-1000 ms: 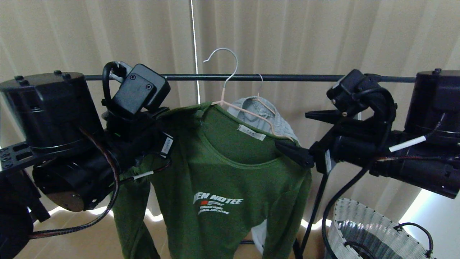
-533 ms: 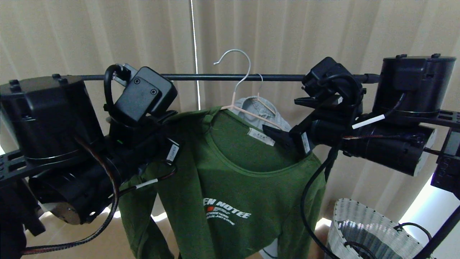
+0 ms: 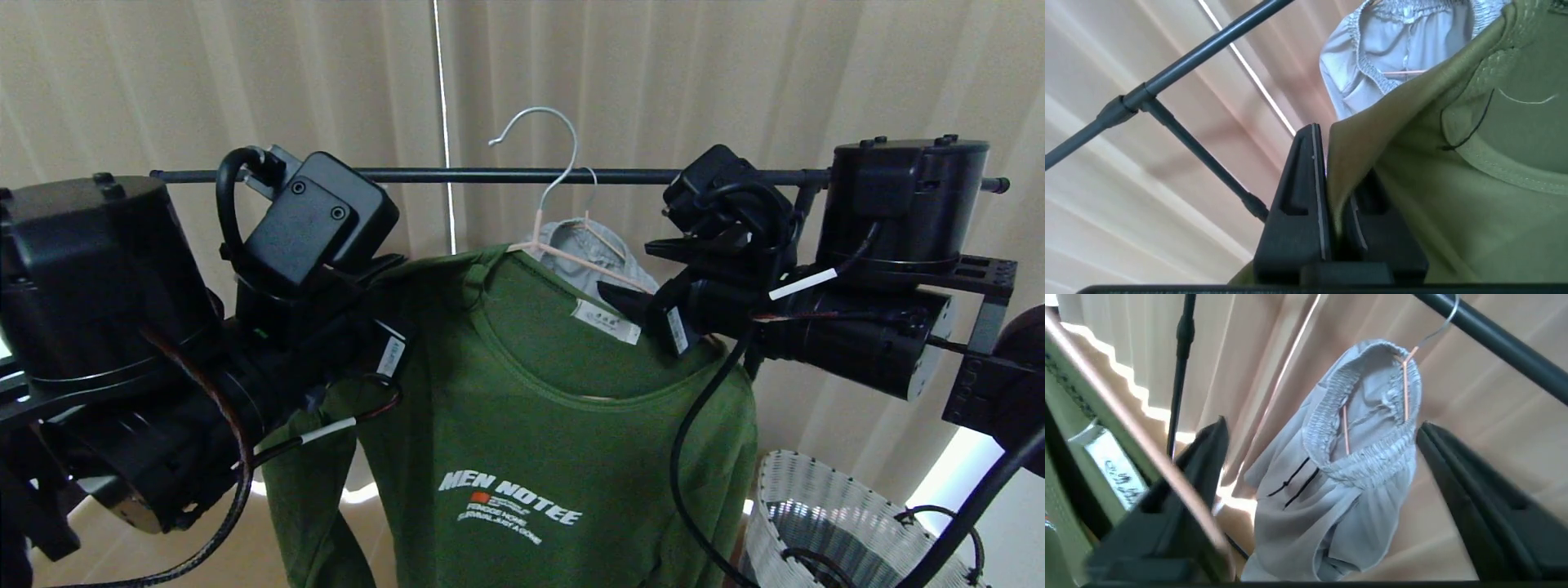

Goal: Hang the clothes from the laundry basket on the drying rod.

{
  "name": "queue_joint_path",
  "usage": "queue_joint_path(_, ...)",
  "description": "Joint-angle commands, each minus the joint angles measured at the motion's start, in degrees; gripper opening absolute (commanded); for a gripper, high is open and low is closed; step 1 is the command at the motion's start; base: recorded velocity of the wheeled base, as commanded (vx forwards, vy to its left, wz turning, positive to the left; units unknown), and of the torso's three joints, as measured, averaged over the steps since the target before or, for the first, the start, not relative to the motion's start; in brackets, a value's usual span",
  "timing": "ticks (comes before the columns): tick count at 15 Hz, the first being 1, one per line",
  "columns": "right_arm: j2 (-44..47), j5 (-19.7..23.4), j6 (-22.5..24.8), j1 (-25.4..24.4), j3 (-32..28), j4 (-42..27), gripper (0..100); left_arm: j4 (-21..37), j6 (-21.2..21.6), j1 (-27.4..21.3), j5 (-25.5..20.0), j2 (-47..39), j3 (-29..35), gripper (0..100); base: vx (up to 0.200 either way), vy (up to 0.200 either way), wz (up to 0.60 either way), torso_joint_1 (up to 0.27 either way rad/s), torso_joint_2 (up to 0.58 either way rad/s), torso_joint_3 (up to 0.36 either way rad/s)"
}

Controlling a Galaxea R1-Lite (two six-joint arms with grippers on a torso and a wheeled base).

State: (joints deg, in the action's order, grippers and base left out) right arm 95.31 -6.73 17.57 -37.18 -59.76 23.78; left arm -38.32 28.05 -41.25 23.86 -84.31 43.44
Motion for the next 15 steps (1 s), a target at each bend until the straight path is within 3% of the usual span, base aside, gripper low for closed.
queue_joint_path(1, -0.21, -0.04, 0.01, 0.0, 0.17, 0.12, 0, 0.08, 0.07, 0.03, 0.05, 0.11, -0.37, 0, 0.0, 0.0, 0.0, 0.0, 0.0, 0.0)
queue_joint_path(9, -1.09, -1.09, -0.16, 0.0, 0.78, 1.26, 0, 0.08, 0.25, 0.12, 0.05, 0.2, -3.88, 0, 0.0, 0.0, 0.0, 0.0, 0.0, 0.0)
queue_joint_path(10, -1.61, -1.53, -0.16, 0.0, 1.14, 1.44, 0, 0.17, 0.25, 0.12, 0.05, 0.55, -4.15, 100, 0.0, 0.0, 0.0, 0.0, 0.0, 0.0)
queue_joint_path(15, -3.99, -2.5, -0.16, 2.64, 2.89, 1.44, 0, 0.26, -0.1, 0.3, -1.88, 2.31, -6.26, 100, 0.0, 0.0, 0.0, 0.0, 0.0, 0.0)
